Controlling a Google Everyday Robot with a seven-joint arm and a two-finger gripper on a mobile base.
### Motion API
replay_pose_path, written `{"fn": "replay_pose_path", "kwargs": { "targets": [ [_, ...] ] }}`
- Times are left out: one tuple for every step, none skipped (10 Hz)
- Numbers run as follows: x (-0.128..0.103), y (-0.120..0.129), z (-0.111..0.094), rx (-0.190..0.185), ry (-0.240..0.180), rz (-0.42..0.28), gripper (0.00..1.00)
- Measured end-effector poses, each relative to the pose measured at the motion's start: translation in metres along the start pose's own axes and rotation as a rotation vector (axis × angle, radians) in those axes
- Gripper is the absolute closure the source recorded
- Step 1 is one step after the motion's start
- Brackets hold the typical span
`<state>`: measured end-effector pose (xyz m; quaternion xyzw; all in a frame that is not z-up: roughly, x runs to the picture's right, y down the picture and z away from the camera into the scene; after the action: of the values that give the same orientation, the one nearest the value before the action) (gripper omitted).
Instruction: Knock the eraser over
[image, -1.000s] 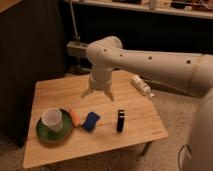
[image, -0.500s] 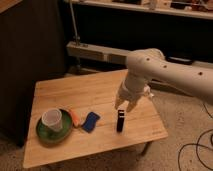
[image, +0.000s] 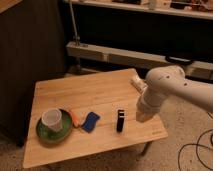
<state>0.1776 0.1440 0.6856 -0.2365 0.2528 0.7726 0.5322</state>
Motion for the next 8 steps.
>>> {"fn": "replay_pose_path", "kwargs": {
  "targets": [
    [-0.003,0.000,0.007,0.016,-0.024,-0.009,1.00],
    [-0.007,0.005,0.014,0.027,-0.047,-0.029,1.00],
    [-0.007,0.019,0.019,0.019,-0.050,-0.051,1.00],
    [-0.007,0.036,0.024,0.008,-0.048,-0.077,1.00],
    [-0.002,0.063,0.034,-0.010,-0.038,-0.114,1.00],
    [0.002,0.091,0.044,-0.035,-0.027,-0.147,1.00],
    [0.005,0.117,0.053,-0.067,-0.016,-0.177,1.00],
    [0.008,0.142,0.060,-0.105,-0.008,-0.206,1.00]
  ]
}}
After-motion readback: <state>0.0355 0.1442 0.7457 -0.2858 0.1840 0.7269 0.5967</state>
